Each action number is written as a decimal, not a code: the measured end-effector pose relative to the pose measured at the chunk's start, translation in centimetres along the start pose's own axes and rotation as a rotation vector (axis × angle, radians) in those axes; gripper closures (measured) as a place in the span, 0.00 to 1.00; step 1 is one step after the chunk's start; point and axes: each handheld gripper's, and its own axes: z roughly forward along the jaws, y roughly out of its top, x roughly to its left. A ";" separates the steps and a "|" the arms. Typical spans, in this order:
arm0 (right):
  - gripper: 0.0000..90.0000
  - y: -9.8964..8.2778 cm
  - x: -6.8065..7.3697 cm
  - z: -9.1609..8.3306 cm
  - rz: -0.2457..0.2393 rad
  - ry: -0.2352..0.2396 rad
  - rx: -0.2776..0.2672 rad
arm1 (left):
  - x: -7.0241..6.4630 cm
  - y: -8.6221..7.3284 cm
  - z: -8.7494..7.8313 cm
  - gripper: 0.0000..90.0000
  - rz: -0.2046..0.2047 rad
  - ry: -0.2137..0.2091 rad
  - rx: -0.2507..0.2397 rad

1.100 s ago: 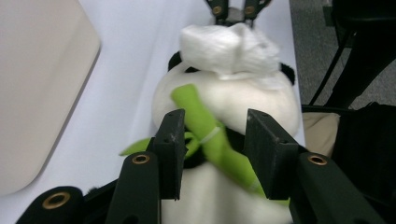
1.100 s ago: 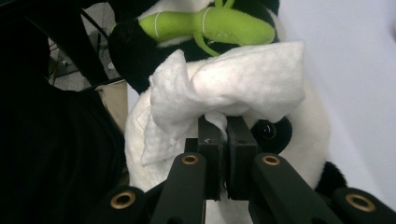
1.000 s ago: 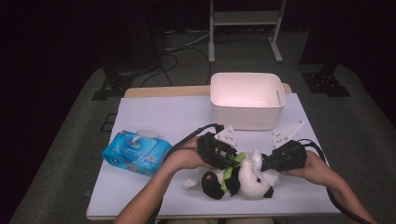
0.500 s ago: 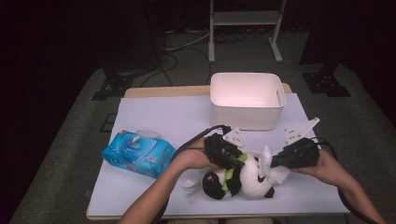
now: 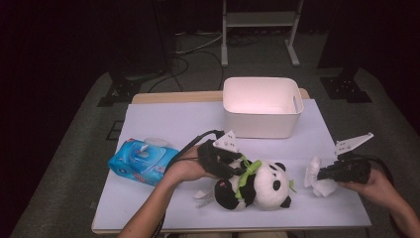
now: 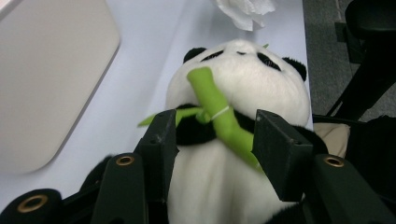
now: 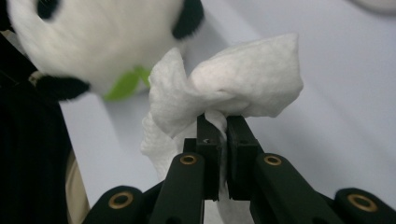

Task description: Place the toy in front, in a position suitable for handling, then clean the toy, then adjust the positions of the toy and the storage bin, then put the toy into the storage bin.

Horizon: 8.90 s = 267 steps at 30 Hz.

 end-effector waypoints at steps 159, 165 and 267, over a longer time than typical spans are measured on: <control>0.92 25.6 -3.8 8.2 -0.371 0.049 0.175 | 1.6 -11.4 -6.1 0.20 -0.242 0.164 0.015; 0.93 25.6 -3.8 8.2 -0.363 0.066 0.177 | 1.5 -11.4 -6.1 0.21 -0.243 0.168 0.016; 0.86 22.0 4.7 6.8 -0.404 0.170 0.153 | 0.6 -10.7 -5.1 0.20 -0.201 0.113 0.022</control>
